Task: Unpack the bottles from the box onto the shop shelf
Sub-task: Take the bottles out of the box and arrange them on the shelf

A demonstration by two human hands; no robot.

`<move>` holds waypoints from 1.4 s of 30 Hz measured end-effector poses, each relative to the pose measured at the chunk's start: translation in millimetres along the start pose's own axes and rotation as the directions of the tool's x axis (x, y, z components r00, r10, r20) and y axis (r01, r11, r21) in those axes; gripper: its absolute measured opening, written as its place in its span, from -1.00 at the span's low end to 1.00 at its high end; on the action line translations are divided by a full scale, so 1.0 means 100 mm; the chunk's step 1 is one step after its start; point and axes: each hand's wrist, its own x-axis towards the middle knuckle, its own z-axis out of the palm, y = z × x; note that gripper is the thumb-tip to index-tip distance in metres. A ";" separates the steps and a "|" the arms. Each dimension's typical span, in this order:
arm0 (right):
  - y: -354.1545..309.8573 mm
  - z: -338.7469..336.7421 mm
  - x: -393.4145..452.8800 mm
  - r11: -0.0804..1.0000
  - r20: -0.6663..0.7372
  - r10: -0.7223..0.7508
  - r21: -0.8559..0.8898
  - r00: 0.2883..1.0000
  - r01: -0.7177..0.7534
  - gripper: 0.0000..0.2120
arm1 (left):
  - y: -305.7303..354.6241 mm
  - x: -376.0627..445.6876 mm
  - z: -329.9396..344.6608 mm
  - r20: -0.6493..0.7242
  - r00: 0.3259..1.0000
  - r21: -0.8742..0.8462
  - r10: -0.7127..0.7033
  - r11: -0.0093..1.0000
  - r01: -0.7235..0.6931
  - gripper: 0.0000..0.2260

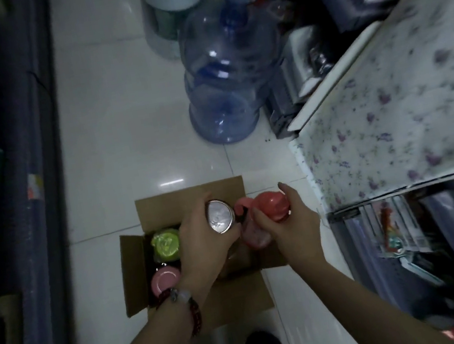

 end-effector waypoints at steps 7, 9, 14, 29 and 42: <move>-1.05 -1.07 -0.38 0.999 -0.151 -0.023 0.034 0.988 0.029 -0.54 | 1.54 -0.23 -0.75 0.022 0.999 -0.078 -0.036 0.996 0.038 -0.41; -1.37 -1.41 -0.53 0.997 -0.200 -0.043 0.057 0.979 0.056 -0.60 | 2.01 -0.33 -1.00 0.037 0.999 -0.074 0.007 0.997 -0.004 -0.44; -2.24 -2.34 -1.02 0.986 -0.364 -0.081 0.105 0.928 0.128 -0.68 | 3.12 -0.60 -1.58 0.141 0.972 -0.133 0.187 0.977 -0.169 -0.39; -4.17 -5.13 -2.38 0.936 -0.760 -0.189 0.053 0.622 0.349 -0.61 | 6.43 -1.79 -2.67 0.117 0.744 -0.326 0.658 0.733 -0.597 -0.42; -4.49 -6.82 -3.32 0.902 -0.838 -0.263 -0.037 0.477 0.431 -0.67 | 8.01 -2.86 -2.54 0.220 0.606 -0.519 0.764 0.618 -0.591 -0.32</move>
